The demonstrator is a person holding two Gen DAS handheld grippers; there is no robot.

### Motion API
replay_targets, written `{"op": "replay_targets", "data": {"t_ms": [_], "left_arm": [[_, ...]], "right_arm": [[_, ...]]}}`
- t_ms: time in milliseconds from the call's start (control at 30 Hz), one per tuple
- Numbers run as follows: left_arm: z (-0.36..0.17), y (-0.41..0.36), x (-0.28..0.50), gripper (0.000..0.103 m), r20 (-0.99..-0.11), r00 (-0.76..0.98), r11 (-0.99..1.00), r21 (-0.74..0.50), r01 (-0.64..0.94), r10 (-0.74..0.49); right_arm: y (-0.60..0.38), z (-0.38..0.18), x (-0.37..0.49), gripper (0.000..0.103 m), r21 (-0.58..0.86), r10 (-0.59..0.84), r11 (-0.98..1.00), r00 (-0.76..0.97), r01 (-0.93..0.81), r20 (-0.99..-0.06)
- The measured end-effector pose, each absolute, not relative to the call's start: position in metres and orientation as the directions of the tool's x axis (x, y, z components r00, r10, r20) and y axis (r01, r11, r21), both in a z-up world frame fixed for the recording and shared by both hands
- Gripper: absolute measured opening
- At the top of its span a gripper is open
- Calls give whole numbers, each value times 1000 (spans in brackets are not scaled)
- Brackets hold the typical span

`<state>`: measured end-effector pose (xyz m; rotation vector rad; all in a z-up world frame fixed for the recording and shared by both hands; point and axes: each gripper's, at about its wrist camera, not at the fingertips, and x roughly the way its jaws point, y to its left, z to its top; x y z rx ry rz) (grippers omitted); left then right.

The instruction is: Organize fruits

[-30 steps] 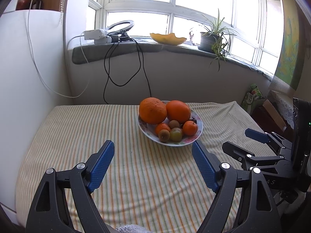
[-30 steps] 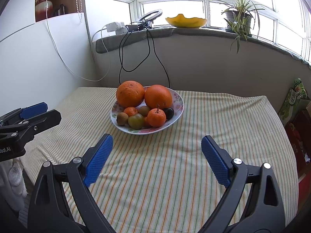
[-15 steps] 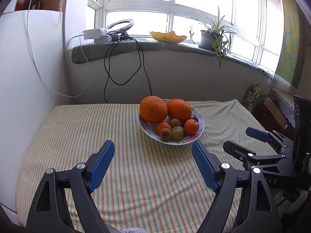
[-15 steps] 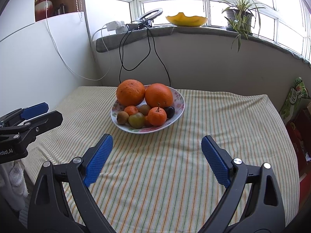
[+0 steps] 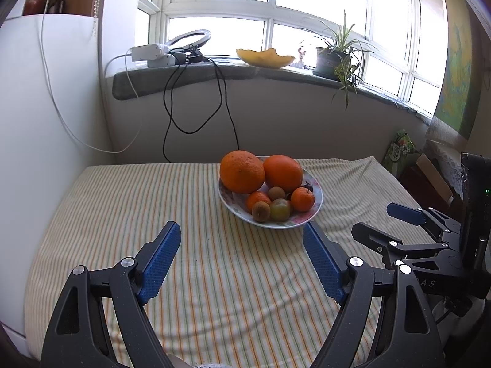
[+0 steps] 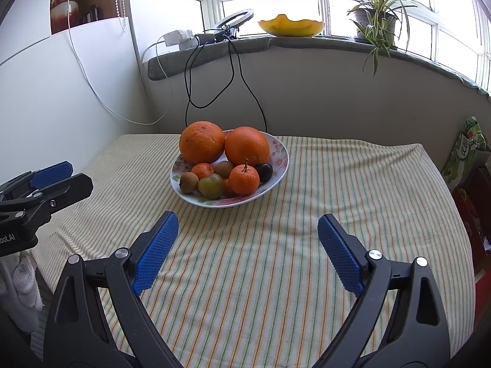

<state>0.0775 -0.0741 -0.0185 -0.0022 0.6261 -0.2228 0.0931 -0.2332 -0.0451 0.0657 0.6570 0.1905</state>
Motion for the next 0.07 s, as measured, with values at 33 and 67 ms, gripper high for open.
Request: {"op": "replay_targets", "data": {"t_ms": [33, 67], "left_arm": [[-19, -74, 78, 82, -582, 787, 976, -68, 206, -206], [-19, -74, 78, 82, -583, 786, 977, -68, 204, -205]], "right_arm": [[-234, -46, 94, 94, 123, 197, 980, 774, -154, -602], [-234, -46, 94, 94, 124, 196, 981, 773, -152, -603]]}}
